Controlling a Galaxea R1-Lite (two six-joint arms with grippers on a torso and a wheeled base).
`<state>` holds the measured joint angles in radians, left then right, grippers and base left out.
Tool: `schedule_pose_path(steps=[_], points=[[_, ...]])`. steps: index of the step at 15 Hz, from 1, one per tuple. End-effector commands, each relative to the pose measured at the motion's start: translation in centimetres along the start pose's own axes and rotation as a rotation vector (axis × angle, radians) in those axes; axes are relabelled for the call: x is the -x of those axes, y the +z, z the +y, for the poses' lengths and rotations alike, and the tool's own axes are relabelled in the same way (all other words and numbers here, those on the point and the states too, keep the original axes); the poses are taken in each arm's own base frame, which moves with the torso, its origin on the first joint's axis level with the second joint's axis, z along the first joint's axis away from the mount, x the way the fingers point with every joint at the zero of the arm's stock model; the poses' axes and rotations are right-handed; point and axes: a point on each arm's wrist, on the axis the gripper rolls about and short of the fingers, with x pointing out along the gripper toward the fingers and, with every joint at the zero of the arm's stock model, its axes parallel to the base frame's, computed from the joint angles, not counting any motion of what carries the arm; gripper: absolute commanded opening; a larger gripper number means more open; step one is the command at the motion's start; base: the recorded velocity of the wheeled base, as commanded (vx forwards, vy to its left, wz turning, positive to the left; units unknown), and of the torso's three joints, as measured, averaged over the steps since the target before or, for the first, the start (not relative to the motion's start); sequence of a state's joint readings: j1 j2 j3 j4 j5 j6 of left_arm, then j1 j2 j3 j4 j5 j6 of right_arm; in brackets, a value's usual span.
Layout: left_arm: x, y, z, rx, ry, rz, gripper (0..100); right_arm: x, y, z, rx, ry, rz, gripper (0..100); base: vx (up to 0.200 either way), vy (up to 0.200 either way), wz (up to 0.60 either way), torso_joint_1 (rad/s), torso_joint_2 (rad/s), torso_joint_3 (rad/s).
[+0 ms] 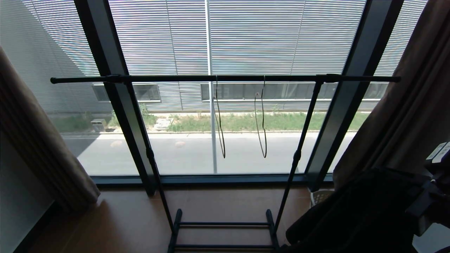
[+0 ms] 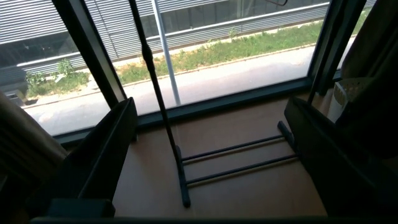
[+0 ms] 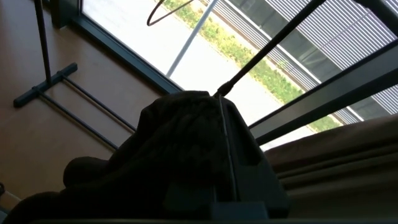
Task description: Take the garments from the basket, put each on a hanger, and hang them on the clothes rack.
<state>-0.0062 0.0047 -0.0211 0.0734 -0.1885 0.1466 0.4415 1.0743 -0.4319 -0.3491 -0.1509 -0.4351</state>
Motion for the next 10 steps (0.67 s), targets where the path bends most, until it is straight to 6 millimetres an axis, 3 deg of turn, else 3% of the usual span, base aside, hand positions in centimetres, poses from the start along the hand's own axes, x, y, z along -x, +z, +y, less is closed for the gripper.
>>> schedule_pose_path(steps=[1,6,10], points=[[0.0,0.0,0.0,-0.016,0.0,0.001,100,-0.2,0.0,0.0,0.001,-0.028,0.025,0,0.0,0.0,0.0,0.0,0.0,0.0],[0.0,0.0,0.0,-0.031,0.003,0.002,100,-1.6,-0.1,0.2,-0.007,-0.017,0.065,0,0.0,0.0,0.0,0.0,0.0,0.0],[0.0,0.0,0.0,-0.012,0.025,0.007,100,-2.1,0.7,0.3,-0.11,-0.006,0.05,0,0.0,0.0,0.0,0.0,0.0,0.0]])
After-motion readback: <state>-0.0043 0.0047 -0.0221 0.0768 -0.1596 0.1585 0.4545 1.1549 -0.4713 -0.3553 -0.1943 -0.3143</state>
